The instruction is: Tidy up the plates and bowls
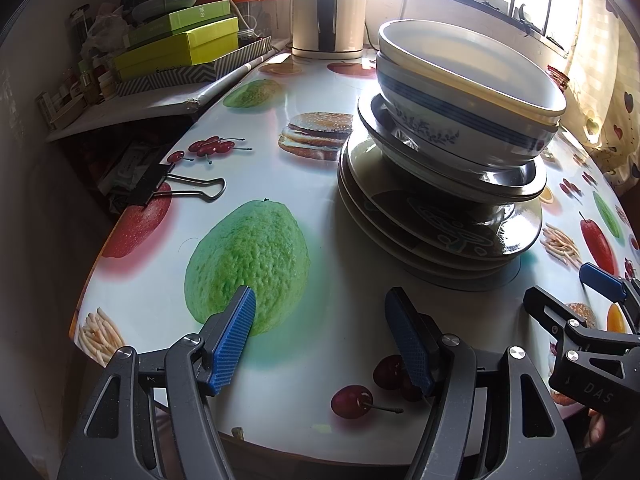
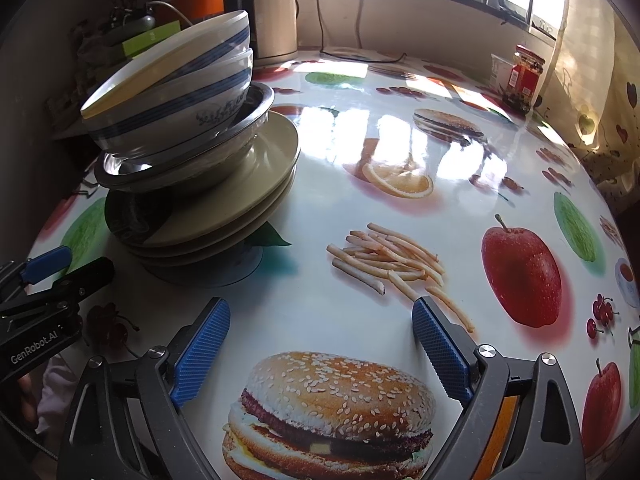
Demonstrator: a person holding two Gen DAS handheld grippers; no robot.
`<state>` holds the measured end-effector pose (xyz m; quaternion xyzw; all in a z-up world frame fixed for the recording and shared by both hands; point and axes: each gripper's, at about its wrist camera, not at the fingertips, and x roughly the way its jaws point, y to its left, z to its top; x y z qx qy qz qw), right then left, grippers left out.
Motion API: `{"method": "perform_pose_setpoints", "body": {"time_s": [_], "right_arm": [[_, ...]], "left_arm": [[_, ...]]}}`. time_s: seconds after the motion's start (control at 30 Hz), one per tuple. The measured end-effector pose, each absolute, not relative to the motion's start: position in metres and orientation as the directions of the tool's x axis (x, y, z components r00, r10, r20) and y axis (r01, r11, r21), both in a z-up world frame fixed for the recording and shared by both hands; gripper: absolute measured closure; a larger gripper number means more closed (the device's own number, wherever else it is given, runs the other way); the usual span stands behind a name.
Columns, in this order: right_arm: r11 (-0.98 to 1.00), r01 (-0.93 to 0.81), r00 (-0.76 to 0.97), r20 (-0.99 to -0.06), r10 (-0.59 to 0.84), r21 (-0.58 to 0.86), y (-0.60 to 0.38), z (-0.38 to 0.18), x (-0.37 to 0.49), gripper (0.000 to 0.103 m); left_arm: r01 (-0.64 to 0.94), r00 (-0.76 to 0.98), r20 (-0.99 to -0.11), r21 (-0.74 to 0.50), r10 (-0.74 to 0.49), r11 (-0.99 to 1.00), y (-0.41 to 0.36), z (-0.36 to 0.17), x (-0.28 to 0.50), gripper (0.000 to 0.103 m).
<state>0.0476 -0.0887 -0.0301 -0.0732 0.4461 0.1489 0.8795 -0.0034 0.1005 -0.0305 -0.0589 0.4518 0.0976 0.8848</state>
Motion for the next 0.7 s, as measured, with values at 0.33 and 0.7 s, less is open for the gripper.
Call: {"method": "perform_pose_setpoints", "body": {"time_s": [0.33,0.7], "right_arm": [[0.945,-0.328,0.558,-0.806,0.197,0.004,-0.0888,-0.0303,0.0474,0.009],[0.945,-0.328,0.558,-0.806,0.197,0.003,-0.0889,-0.0305,0.0472,0.009]], "left_arm": [[-0.226,0.573,-0.811,-0.016,0.120,0.974,0.1002,-0.0307,-0.0033,0.034],[-0.226,0.573,-0.811,-0.016,0.120,0.974,0.1003,-0.0308,-0.0032,0.033]]}}
